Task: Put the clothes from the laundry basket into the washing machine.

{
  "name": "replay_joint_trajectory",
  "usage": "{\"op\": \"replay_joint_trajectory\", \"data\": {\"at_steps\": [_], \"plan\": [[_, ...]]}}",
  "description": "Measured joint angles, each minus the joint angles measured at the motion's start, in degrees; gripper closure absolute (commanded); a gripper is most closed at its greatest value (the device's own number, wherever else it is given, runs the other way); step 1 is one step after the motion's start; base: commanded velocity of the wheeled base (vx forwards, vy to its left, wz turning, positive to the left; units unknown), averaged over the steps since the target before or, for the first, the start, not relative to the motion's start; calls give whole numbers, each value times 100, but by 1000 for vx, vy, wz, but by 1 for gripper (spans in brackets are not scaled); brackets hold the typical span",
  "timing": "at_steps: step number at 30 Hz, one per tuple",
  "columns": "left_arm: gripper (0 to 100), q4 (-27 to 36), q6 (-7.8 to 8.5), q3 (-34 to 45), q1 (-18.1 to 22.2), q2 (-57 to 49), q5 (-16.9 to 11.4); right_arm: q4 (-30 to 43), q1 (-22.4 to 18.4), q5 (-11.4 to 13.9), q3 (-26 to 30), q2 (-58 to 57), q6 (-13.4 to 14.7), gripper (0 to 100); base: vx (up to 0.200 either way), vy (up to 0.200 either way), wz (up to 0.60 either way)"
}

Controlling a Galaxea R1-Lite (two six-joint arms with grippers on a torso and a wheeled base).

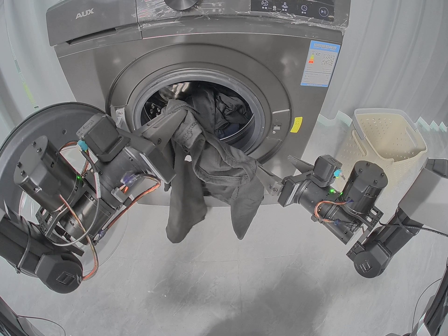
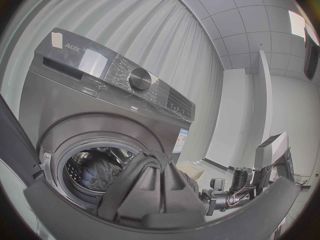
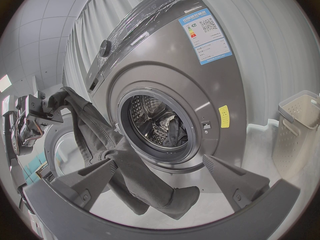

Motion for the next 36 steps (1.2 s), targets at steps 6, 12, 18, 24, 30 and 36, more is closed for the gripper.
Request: {"op": "replay_joint_trajectory", "data": {"at_steps": [6, 12, 18, 24, 30, 36], "plan": [[100, 0, 0, -2, 13, 5, 0, -57, 52, 28, -49, 35, 27, 100, 0, 0, 0], [100, 2, -4, 0, 18, 5, -2, -94, 71, 34, -11, 50, 30, 100, 0, 0, 0], [100, 0, -11, 0, 50, 5, -2, -94, 29, 23, -11, -68, 16, 100, 0, 0, 0], [100, 0, -24, 17, 135, -6, -2, -49, -23, -26, -116, -574, 17, 100, 0, 0, 0], [100, -2, -24, 28, 234, -66, 11, -35, -56, -76, -313, -1078, -11, 100, 0, 0, 0], [100, -2, 2, 22, 300, -127, 77, -9, -63, -67, -388, -1390, -39, 100, 0, 0, 0]]}}
